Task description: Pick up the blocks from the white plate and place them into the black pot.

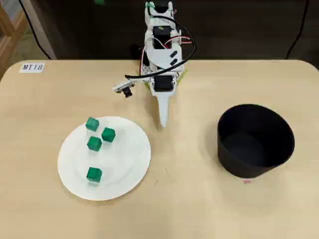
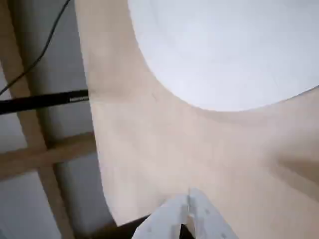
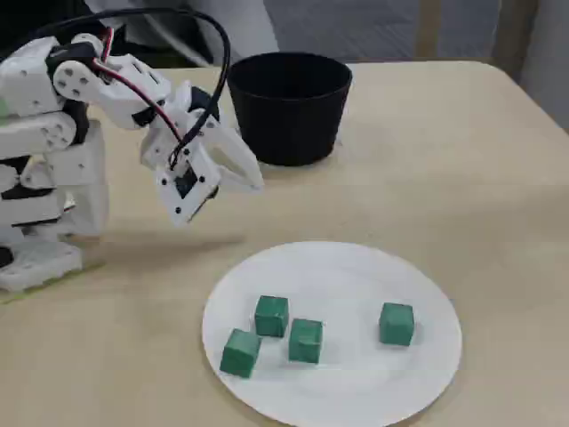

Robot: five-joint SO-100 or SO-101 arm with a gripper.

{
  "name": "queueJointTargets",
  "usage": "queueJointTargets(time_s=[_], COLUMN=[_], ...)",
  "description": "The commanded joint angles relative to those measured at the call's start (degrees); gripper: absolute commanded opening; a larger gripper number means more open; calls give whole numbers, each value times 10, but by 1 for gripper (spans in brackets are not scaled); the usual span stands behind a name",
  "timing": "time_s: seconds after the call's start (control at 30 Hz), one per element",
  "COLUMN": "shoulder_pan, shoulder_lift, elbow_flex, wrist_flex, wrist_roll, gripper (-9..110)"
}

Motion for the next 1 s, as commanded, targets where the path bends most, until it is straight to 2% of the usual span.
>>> queueJointTargets(time_s=[0.0, 0.33, 0.47, 0.53, 0.63, 0.8, 0.97], shoulder_pan=[63, 69, 79, 112, 174, 202, 264], shoulder_lift=[4, 4, 4, 3, -23, -261, -535], elbow_flex=[-36, -29, -72, -122, -195, -376, -635], wrist_flex=[8, 2, 36, 76, 123, 168, 335], wrist_roll=[26, 9, -15, -18, -14, -26, -76], gripper=[-2, -2, 7, -2, -2, -2, -2])
